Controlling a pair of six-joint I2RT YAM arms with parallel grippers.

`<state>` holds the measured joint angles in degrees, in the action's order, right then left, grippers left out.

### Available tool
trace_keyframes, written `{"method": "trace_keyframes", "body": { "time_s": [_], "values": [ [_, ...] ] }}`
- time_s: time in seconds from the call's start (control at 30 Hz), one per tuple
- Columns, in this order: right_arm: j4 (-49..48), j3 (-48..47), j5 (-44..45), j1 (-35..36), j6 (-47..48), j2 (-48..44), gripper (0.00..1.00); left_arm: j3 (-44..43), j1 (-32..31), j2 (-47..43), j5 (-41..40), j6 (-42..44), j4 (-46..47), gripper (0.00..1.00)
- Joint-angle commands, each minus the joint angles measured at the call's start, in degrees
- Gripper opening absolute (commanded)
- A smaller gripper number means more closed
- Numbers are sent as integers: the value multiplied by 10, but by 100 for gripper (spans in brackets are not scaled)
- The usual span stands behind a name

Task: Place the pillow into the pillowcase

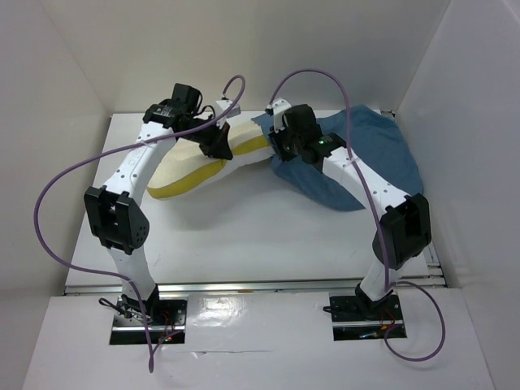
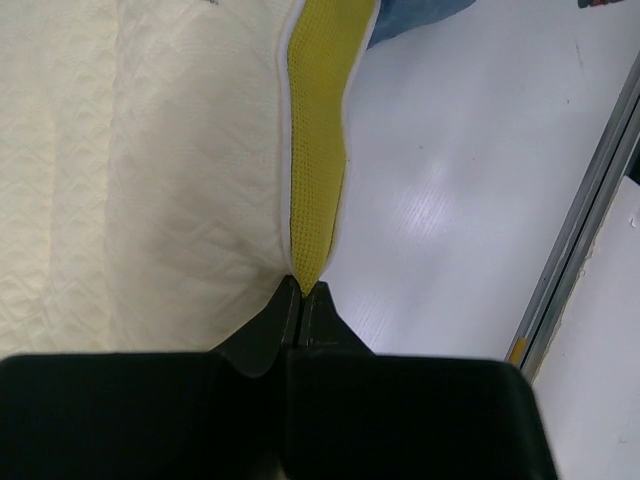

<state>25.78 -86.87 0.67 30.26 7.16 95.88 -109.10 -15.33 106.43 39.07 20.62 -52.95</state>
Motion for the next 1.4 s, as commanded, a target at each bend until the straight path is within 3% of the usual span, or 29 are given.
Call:
{"method": "trace_keyframes", "body": {
  "time_s": [0.0,0.2,0.43,0.6,0.67,0.7,0.73,0.83,1.13,1.17,1.27,1.3,1.37],
  "values": [
    [-19,-55,-80,9,-8,20,3,-20,4,4,31,-24,38,0],
    [12,-95,-159,97,-27,40,0,-20,4,16,10,-86,87,0],
    [18,-113,-214,139,-50,51,0,3,-1,15,-22,-150,148,0],
    [13,-88,-176,145,-36,46,0,24,-1,9,-34,-156,153,0],
    [13,-61,-154,137,-36,26,11,52,-1,1,-43,-148,153,0],
    [13,-54,-140,132,-36,18,20,63,-1,-4,-50,-138,153,0],
    [13,-48,-115,118,-36,-1,39,77,5,-18,-50,-130,153,0],
    [33,-36,-67,82,-36,-34,59,178,10,-53,-69,-103,153,0],
    [58,-70,-23,4,-37,-59,62,389,10,-157,-69,7,129,0],
    [58,-70,-23,-5,-43,-47,62,407,10,-169,-43,26,114,9],
    [67,-77,-55,-39,-58,-23,65,431,10,-232,-32,65,80,50],
    [67,-77,-71,-50,-70,-15,67,431,10,-265,-32,74,91,74],
    [73,-85,-87,-57,-78,4,67,423,10,-285,-60,74,110,84]
  ]
}}
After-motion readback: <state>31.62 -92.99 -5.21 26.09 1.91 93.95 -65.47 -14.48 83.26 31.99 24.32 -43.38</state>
